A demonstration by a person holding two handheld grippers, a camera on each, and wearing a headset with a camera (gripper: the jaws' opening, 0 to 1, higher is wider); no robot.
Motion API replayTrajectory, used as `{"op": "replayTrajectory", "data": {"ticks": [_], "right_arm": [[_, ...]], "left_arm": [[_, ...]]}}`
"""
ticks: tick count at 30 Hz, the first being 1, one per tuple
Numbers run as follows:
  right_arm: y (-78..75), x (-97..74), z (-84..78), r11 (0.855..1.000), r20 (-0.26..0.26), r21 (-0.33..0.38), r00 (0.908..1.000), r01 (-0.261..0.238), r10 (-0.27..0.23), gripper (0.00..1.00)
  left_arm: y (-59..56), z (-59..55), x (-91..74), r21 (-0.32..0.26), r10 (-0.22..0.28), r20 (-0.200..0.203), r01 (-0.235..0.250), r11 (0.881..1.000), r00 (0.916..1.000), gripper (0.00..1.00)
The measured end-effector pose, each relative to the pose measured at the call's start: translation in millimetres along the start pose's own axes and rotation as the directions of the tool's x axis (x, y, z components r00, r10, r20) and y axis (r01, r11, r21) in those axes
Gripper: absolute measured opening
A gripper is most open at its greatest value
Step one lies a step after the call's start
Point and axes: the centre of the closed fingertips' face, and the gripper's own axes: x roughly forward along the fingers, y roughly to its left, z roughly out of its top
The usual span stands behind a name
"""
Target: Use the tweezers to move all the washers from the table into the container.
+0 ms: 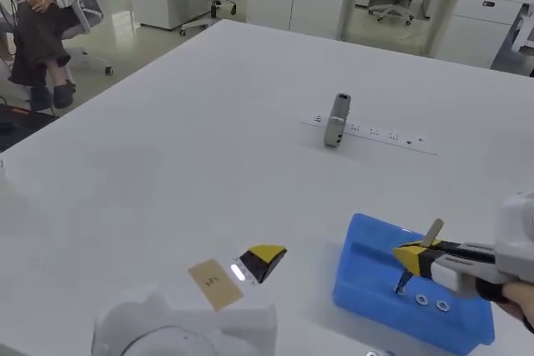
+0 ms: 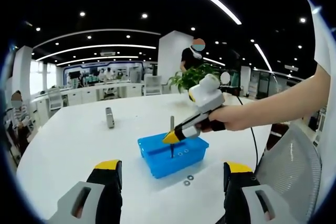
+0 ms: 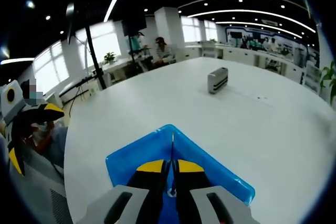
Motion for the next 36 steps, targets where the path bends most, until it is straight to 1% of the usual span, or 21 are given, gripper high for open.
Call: {"op": "replayTrajectory", "data": {"ticks": [2, 4, 7, 12, 16, 20, 22, 27, 30, 31, 36], "right_arm": [[1.6, -1.9, 0.3, 1.000, 0.001, -0.006, 1.0000, 0.002, -0.002, 0.03], [4.0, -5.6, 4.0, 1.000, 0.028, 0.004, 0.9996, -0.005, 0.005, 0.03], [6.0, -11.0, 6.0, 1.000, 0.044, 0.000, 0.9990, -0.003, 0.003, 0.03], [9.7, -22.5, 13.7, 1.000, 0.091, 0.016, 0.9958, -0.006, 0.004, 0.03], [16.6, -31.8, 22.1, 0.999, 0.138, 0.041, 0.9903, -0.017, 0.011, 0.03], [27.9, -42.4, 30.5, 0.997, 0.192, 0.065, 0.9808, -0.045, 0.032, 0.03], [33.1, -46.5, 31.8, 0.996, 0.205, 0.069, 0.9779, -0.057, 0.042, 0.03], [42.4, -52.6, 31.6, 0.994, 0.222, 0.078, 0.9733, -0.075, 0.056, 0.03], [49.8, -53.6, 28.7, 0.992, 0.230, 0.087, 0.9705, -0.095, 0.073, 0.03], [54.0, -53.1, 26.3, 0.990, 0.229, 0.090, 0.9698, -0.109, 0.086, 0.04], [67.0, -49.8, 13.9, 0.987, 0.208, 0.088, 0.9718, -0.131, 0.110, 0.04]], "left_arm": [[0.3, 0.1, -0.1, 0.000, 0.002, 0.000, -0.002, 1.000, 1.0000, 0.80], [0.6, 0.2, -0.1, -0.002, 0.003, 0.002, -0.003, 1.000, 1.0000, 0.80], [0.7, 0.3, -0.2, -0.004, 0.003, 0.002, -0.003, 1.000, 1.0000, 0.80], [0.3, 0.2, -0.1, -0.002, 0.002, 0.001, -0.002, 1.000, 1.0000, 0.80], [0.6, 0.4, 0.0, -0.004, 0.003, 0.003, -0.003, 1.000, 1.0000, 0.80], [0.1, 0.6, 0.0, -0.002, 0.001, 0.004, -0.001, 1.000, 1.0000, 0.80], [-0.2, 0.4, 0.1, -0.003, -0.001, 0.003, 0.001, 1.000, 1.0000, 0.80], [-1.2, 0.4, 0.4, 0.000, -0.006, 0.003, 0.006, 1.000, 1.0000, 0.80], [-1.9, 0.4, 0.5, 0.004, -0.008, 0.002, 0.008, 1.000, 1.0000, 0.80], [-2.2, 0.2, 0.5, 0.004, -0.010, 0.001, 0.010, 1.000, 1.0000, 0.80], [-2.2, 0.4, 0.3, 0.006, -0.009, 0.001, 0.009, 1.000, 1.0000, 0.80]]}}
